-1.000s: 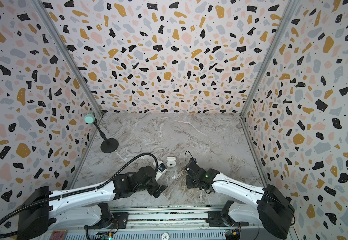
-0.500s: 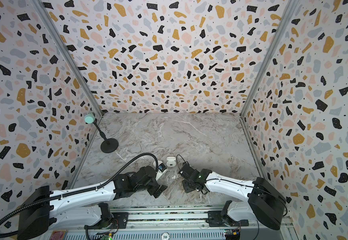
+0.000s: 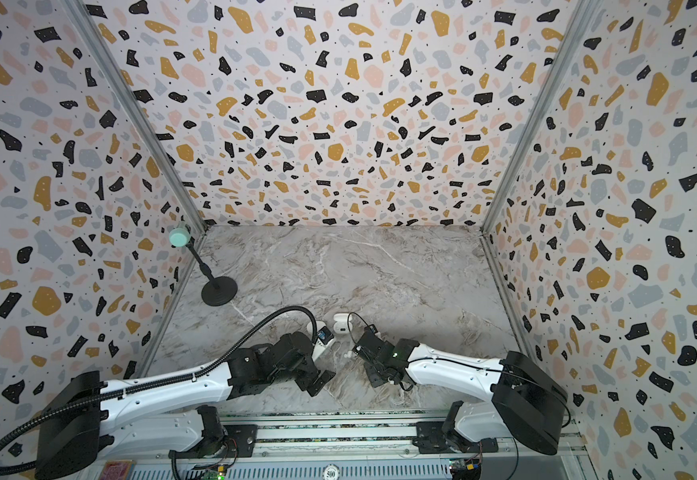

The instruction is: Insert the wireless bluetooth earbuds into the charging case

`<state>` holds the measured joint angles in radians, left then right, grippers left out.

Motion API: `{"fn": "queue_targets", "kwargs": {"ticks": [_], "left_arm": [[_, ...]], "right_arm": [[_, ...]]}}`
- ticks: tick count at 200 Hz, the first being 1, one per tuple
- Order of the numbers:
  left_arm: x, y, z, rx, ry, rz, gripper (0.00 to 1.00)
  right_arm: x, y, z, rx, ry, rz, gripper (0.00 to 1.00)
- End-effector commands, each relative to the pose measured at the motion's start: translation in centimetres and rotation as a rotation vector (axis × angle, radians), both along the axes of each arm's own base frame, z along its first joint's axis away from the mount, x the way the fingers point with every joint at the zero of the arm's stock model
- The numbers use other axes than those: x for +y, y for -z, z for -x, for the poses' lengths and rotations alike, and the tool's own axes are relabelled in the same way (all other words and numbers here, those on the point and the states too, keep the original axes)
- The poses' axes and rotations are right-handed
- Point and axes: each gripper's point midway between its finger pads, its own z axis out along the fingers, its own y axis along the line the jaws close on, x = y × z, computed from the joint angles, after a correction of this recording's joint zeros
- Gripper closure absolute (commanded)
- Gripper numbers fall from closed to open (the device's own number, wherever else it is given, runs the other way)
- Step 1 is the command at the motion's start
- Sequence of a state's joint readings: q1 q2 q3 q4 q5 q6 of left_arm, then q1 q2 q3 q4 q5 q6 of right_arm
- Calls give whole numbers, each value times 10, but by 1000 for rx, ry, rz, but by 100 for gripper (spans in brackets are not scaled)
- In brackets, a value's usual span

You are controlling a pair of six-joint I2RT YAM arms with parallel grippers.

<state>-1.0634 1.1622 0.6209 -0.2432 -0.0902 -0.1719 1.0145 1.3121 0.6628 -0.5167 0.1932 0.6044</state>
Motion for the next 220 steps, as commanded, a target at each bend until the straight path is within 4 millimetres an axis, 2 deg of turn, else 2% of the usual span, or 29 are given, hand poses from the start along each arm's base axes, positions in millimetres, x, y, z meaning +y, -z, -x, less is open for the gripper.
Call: {"fn": "queue_targets", "kwargs": {"ticks": [1, 220], "left_arm": [[-7, -10, -1, -15, 14, 18, 0], [-7, -10, -1, -15, 13, 16, 0]], "right_arm": [[1, -8, -4, -18, 13, 14, 72], [0, 0, -4, -11, 6, 66, 76]]}}
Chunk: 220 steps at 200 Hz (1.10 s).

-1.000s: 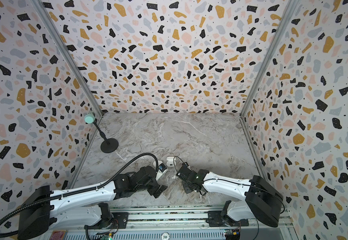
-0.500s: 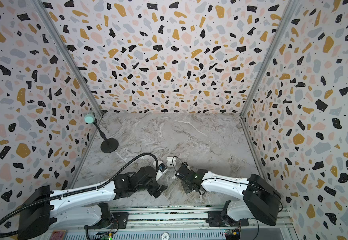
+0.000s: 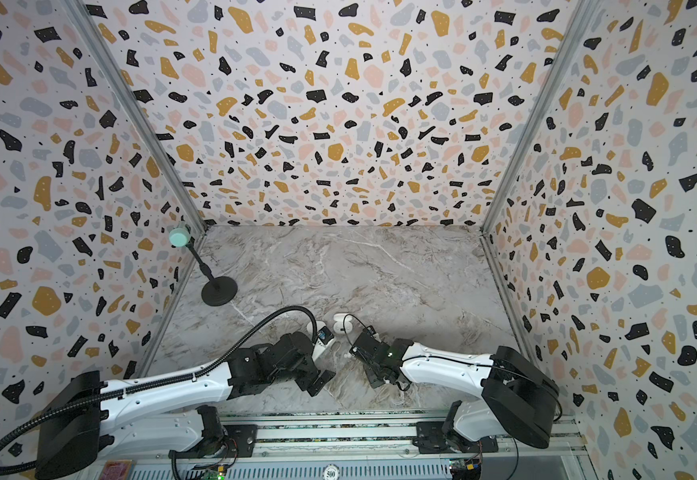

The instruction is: Insert the wireless bluetooth earbuds into the charging case

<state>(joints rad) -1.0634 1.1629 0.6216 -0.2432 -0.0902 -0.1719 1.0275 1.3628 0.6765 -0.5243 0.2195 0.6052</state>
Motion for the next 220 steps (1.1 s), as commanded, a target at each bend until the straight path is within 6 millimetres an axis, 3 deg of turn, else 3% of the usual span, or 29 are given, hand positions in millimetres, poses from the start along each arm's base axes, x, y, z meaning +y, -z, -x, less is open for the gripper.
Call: {"fn": "queue_targets", "kwargs": {"ticks": [1, 220], "left_arm": [[-7, -10, -1, -15, 14, 17, 0], [-7, -8, -2, -16, 9, 8, 0]], "right_arm": [[2, -7, -3, -12, 11, 16, 76], [3, -5, -8, -49, -20, 117, 76]]}}
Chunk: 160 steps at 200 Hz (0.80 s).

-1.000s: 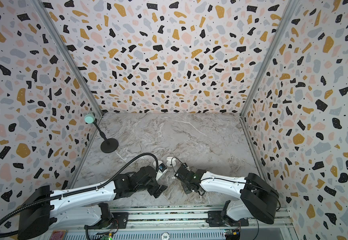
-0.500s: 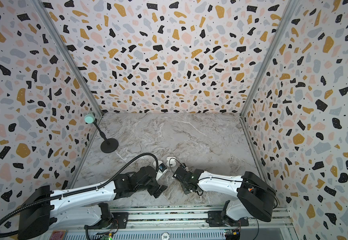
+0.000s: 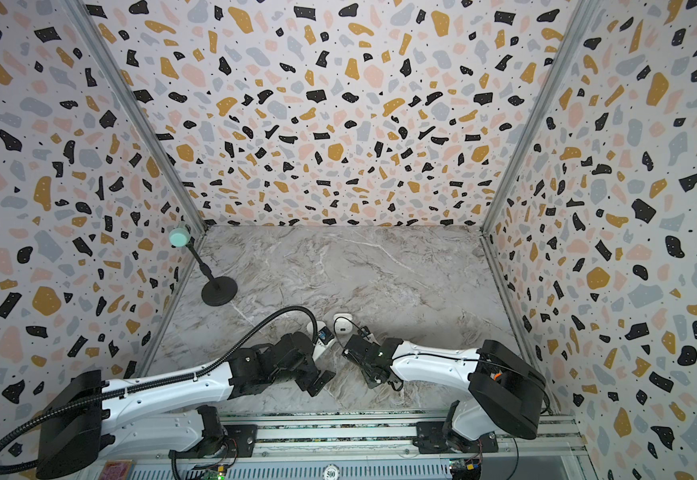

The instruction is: Insert the wireless bluetooth earbuds into the charging case

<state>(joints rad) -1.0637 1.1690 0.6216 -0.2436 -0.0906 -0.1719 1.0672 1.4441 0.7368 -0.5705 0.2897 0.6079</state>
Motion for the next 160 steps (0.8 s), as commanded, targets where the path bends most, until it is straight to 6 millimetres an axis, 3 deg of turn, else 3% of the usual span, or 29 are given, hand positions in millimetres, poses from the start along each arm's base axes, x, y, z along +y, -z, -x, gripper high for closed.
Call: {"fn": "queue_targets", "kwargs": {"ticks": [1, 160], "left_arm": [[-7, -10, -2, -18, 8, 15, 0], [-7, -8, -3, -13, 8, 7, 0]], "right_arm": [[0, -7, -5, -24, 0, 26, 76], [5, -5, -9, -32, -47, 116, 74]]}}
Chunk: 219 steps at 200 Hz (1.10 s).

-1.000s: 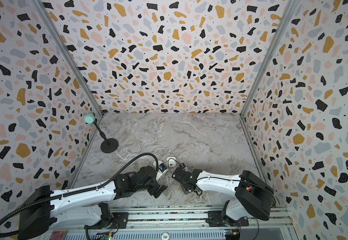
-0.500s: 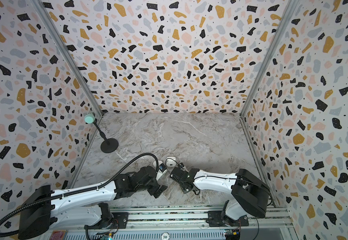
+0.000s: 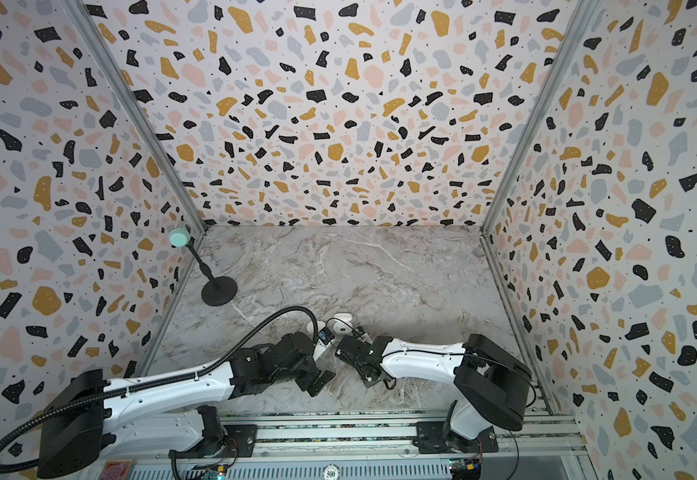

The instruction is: Insert the wireless bluetooth earbuds into the charging case

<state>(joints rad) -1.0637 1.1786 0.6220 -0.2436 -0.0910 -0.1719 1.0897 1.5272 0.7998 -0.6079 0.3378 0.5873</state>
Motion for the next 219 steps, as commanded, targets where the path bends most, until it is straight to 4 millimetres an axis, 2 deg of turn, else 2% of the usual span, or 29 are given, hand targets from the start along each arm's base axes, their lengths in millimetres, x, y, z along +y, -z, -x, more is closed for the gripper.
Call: {"fn": "queue_targets", "kwargs": {"ticks": [1, 40, 105, 140, 162, 219], "left_arm": [[-7, -10, -3, -17, 8, 14, 0], [-7, -9, -2, -15, 8, 9, 0], [-7, -10, -3, -20, 6, 12, 0], [-6, -12, -4, -28, 1, 14, 0], [-6, -13, -4, -29, 1, 17, 0], [-6, -13, -4, -29, 0, 16, 0]], "right_arm": [[0, -7, -4, -18, -14, 35, 74], [1, -7, -5, -22, -20, 47, 74], [0, -8, -5, -27, -20, 49, 83], [-1, -7, -4, -22, -18, 57, 83], [-2, -5, -4, -17, -16, 69, 78], [-3, -3, -5, -20, -13, 90, 76]]}}
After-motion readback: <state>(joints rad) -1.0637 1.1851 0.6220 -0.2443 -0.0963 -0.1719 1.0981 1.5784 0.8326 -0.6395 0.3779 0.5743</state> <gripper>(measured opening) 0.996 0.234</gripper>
